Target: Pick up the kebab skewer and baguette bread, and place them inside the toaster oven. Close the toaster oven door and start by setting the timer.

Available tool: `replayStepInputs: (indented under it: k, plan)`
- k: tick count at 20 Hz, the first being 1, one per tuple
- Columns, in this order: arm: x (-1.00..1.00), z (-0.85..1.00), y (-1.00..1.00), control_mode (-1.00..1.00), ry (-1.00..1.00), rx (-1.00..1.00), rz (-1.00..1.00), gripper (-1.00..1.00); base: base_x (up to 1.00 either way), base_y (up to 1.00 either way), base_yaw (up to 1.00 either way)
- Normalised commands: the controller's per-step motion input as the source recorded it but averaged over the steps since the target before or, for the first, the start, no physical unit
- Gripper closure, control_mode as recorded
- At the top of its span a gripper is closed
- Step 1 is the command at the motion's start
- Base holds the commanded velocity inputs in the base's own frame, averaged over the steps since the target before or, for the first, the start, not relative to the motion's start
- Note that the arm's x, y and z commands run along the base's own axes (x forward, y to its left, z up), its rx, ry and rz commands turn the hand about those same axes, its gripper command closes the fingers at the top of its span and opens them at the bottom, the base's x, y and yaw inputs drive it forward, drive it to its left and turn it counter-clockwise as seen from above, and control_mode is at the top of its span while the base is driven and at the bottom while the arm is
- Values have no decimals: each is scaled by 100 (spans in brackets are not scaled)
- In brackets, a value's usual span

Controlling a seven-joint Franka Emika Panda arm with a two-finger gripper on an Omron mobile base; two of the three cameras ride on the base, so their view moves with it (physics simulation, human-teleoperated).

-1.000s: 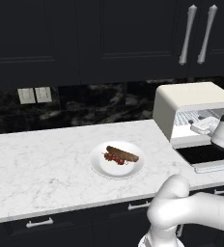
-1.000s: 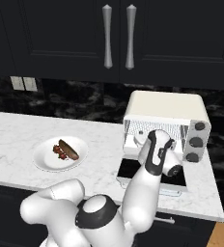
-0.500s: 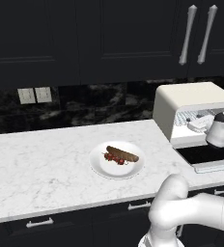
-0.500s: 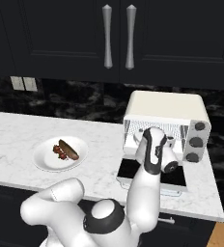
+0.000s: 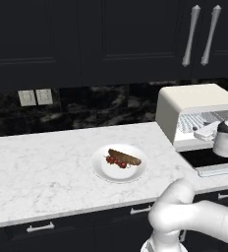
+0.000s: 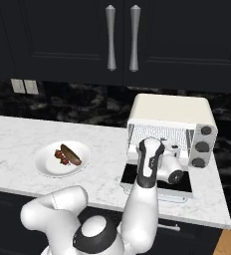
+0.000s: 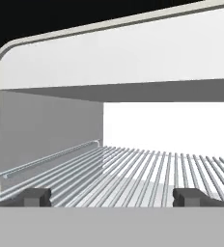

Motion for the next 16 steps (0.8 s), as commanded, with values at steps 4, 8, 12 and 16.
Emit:
replayStepInputs:
  k: [4,8,12,16]
  plan:
    - [-53,-49,-26,-100,28,0,0,-100,0,0,0]
    - [-69,-54,-30,-100,22,0,0,-100,0,0,0]
    - [-83,-52,-29,-100,17,0,0,-100,0,0,0]
    - [-91,-41,-33,-100,19,0,0,-100,0,0,0]
